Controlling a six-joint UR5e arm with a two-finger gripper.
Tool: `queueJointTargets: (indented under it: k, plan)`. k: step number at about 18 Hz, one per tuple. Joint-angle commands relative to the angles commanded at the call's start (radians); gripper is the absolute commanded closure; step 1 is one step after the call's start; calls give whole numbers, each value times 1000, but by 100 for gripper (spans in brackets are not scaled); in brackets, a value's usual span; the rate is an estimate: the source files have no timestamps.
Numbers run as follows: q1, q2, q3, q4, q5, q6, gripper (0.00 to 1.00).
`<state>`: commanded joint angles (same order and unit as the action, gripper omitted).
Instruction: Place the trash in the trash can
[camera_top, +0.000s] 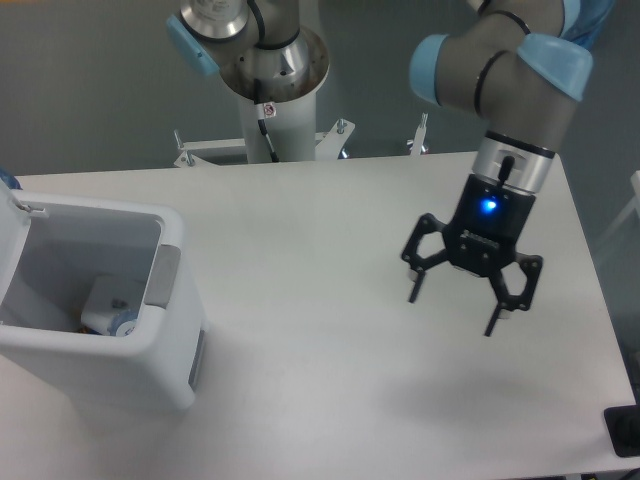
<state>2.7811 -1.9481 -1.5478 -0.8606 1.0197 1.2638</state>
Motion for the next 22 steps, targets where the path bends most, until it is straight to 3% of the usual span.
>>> queueJointTargets:
  k: [3,7,11,22]
  plan:
    - [-2,-23,8,0,127,32,0]
    - [-6,-55,14,-3,215,54,0]
    - [-38,-64,9,-3,362,166,0]
    - [-60,-68,0,-5,445,195,0]
